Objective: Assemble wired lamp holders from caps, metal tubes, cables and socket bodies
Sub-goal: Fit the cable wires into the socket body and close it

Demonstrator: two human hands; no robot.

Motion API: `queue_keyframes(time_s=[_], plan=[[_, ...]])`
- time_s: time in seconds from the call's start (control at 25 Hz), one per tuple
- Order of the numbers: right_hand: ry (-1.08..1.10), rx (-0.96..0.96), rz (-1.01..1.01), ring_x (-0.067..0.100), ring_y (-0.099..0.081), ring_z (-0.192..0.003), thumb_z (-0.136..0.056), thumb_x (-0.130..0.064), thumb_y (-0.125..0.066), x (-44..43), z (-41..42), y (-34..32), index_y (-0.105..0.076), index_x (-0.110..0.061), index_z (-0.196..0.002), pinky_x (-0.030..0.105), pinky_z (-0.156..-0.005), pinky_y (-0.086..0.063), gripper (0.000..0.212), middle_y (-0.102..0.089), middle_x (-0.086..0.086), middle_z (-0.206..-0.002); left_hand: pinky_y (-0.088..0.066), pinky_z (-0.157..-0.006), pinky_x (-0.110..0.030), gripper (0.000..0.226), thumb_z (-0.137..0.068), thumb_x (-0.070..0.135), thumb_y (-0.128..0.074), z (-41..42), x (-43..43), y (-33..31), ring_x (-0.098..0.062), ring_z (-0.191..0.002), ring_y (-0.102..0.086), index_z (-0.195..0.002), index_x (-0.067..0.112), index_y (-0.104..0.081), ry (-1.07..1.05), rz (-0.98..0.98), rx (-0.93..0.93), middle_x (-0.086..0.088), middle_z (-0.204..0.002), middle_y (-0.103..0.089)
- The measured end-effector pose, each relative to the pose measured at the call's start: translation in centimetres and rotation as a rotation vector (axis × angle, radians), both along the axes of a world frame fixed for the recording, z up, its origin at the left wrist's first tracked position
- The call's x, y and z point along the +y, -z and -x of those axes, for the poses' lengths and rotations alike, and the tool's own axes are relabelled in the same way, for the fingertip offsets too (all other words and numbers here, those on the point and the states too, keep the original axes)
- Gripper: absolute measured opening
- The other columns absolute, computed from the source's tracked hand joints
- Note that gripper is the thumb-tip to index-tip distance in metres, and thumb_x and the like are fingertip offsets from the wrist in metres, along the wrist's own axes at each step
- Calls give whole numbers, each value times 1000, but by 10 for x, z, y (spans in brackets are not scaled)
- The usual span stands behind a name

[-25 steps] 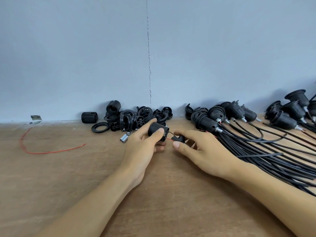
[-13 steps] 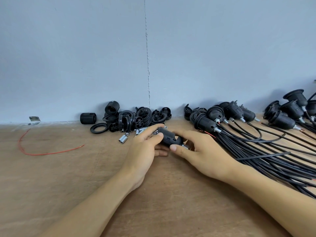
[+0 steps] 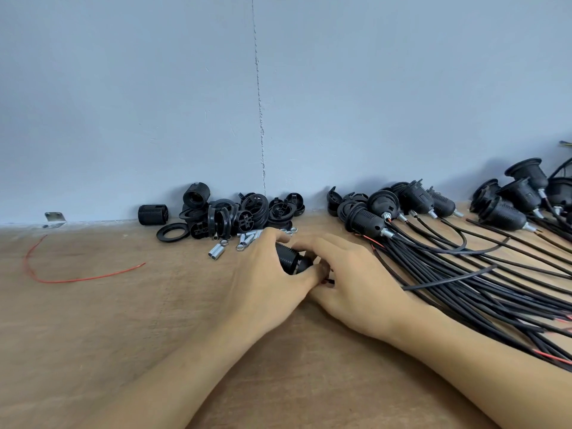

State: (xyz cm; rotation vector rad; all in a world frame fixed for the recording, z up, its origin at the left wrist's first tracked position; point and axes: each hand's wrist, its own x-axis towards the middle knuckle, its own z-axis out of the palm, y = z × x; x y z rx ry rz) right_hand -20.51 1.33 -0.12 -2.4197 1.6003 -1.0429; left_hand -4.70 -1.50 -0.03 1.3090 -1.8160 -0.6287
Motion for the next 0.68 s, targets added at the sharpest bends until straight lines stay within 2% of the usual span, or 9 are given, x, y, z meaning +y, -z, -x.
queue_keyframes(time_s=[0.16,0.28,0.44,0.56,0.68], plan=[[-75,-13,-5,11,-61,-116,-81,-19,-70,2,-2,0,-56,-35,-136,40,-93,-51,58,-62,-17,-130,-37,-62,-17,24,-72,50,-77,-1,-2,1,3,-79,-60,-86,36,-63,55,-30,16,14,-84,-66],[-75,-64,-5,10,-62,-113,-80,-13,-68,1,-1,1,-57,-33,-136,35,-93,-51,61,-61,-16,-129,-37,-62,-15,24,-75,50,-75,1,-1,3,3,-81,-59,-89,36,-61,37,-28,56,14,-88,-65],[-82,-111,7,6,-60,-110,-77,-4,-66,0,-1,3,-60,-29,-135,17,-86,-49,64,-62,-13,-124,-39,-64,-17,25,-77,52,-74,2,0,1,4,-83,-61,-91,38,-58,42,-39,85,14,-92,-67],[-76,-149,2,1,-57,-117,-75,-1,-67,0,-1,3,-62,-27,-134,20,-94,-48,65,-64,-11,-126,-41,-68,-20,24,-80,50,-71,2,1,2,2,-88,-61,-94,38,-56,69,-78,101,11,-98,-67],[-82,-174,4,0,-56,-119,-74,0,-68,0,-1,3,-63,-27,-133,20,-95,-49,65,-65,-11,-126,-39,-67,-19,23,-84,48,-70,3,2,3,3,-89,-60,-97,38,-54,79,-97,104,10,-102,-65]])
